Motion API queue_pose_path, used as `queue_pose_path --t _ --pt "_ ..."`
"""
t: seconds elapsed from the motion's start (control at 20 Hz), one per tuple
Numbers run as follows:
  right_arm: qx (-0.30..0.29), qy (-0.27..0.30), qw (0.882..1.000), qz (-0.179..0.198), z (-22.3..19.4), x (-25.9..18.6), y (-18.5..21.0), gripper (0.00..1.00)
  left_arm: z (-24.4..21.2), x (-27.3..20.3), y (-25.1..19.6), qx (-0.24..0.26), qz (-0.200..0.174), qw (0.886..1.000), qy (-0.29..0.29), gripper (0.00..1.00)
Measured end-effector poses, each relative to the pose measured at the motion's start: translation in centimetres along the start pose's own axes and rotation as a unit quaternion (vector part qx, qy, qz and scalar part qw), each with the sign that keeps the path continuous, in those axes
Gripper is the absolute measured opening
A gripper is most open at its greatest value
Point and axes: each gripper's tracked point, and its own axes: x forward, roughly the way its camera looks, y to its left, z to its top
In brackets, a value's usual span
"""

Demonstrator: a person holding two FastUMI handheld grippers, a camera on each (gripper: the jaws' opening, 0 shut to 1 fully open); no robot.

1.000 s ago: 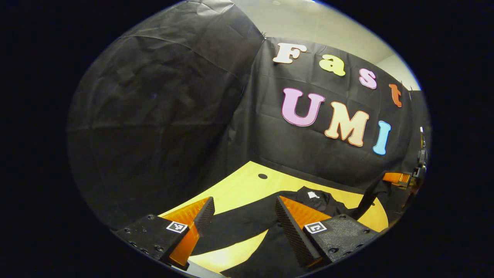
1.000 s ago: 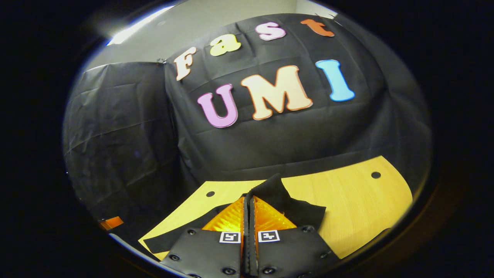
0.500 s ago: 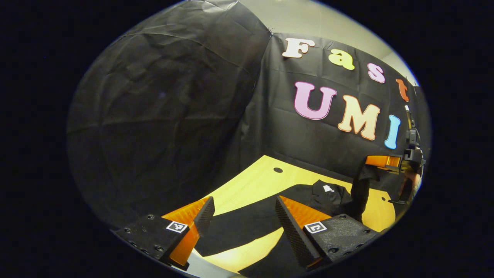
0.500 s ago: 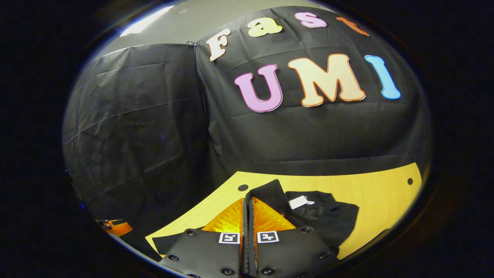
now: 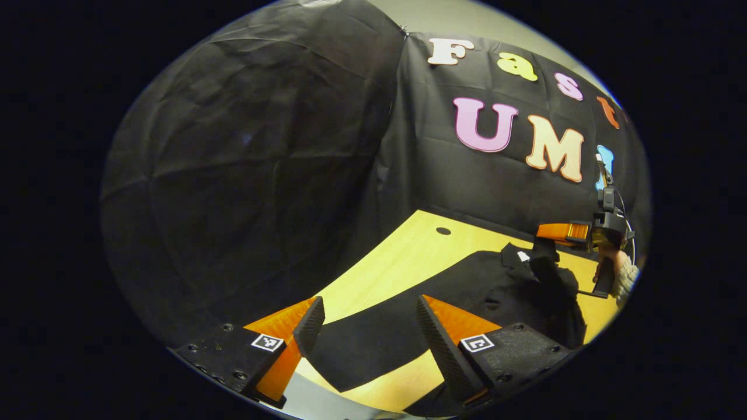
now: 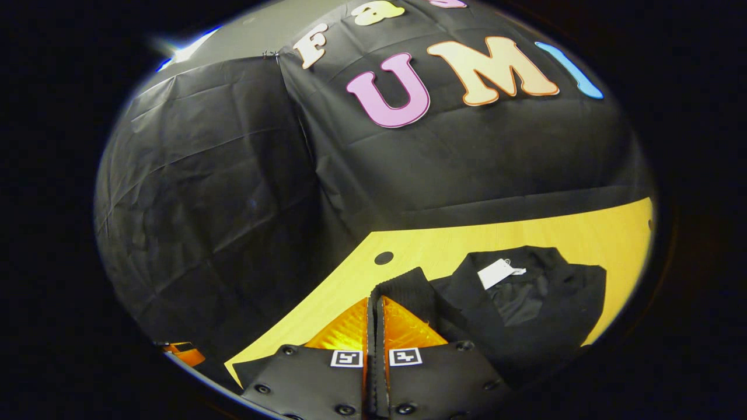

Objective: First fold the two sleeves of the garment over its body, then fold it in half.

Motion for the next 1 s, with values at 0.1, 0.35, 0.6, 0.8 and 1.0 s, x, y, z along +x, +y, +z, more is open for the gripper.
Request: queue_pose_path --t 0.1,0.35,0.6,0.8,1.0 --pt "0.014 0.008 1.0 -0.002 -0.8 0.9 -0.4 0.01 -1.6 0.6 0.3 -0.003 0.001 1.0 0.021 0.92" --pt "0.025 0.032 0.999 -0.012 -2.6 2.5 -1.6 0.04 -5.3 1.8 0.6 -0.005 -0.002 0.998 0.07 0.96" --pt "0.028 0.051 0.998 -0.012 -3.7 2.3 -1.6 0.0 -8.6 2.1 2.0 -0.005 0.009 0.994 0.111 0.96" --pt "0.027 0.061 0.998 -0.005 -4.6 2.6 -1.2 0.31 -10.5 2.1 2.6 0.006 0.014 0.991 0.131 0.96" --pt "0.015 0.053 0.998 -0.017 -4.4 2.3 -1.3 0.69 -11.3 2.0 2.2 0.013 0.009 0.99 0.143 0.96"
